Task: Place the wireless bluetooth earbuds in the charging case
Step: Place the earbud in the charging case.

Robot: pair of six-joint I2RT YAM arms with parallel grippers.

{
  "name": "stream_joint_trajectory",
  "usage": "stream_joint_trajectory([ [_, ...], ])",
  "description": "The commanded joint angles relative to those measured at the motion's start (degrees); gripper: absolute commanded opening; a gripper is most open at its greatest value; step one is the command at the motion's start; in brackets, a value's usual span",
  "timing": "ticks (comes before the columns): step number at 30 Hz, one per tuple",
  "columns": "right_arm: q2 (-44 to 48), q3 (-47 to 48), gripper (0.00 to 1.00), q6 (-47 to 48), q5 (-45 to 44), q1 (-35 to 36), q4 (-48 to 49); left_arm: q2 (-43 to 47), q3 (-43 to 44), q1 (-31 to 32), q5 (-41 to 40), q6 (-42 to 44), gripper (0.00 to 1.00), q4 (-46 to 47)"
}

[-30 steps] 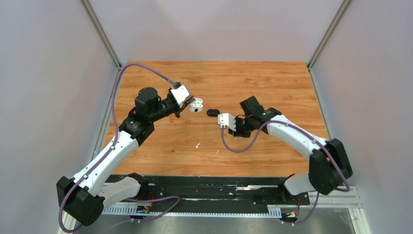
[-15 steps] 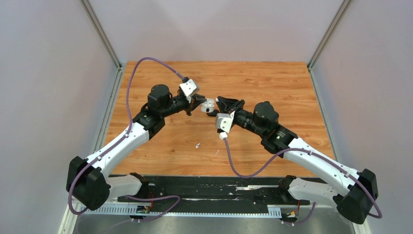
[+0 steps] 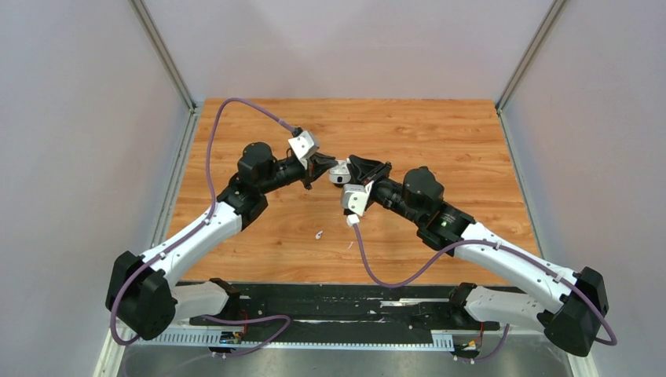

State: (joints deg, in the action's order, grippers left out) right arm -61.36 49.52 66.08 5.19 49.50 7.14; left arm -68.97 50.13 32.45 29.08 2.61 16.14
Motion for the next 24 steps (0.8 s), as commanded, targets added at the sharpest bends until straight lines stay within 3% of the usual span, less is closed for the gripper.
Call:
stream_joint_trajectory([
  [1, -0.3, 1.1, 0.0, -0.5, -1.1, 0.3, 0.1, 3.0, -0.6, 0.3, 0.6, -0.6, 0.0, 6.4],
  [24, -0.4, 3.1, 0.0, -1.2, 0.9, 1.4, -5.0, 6.1, -3.5, 2.1, -2.3, 4.5, 0.0, 8.7],
])
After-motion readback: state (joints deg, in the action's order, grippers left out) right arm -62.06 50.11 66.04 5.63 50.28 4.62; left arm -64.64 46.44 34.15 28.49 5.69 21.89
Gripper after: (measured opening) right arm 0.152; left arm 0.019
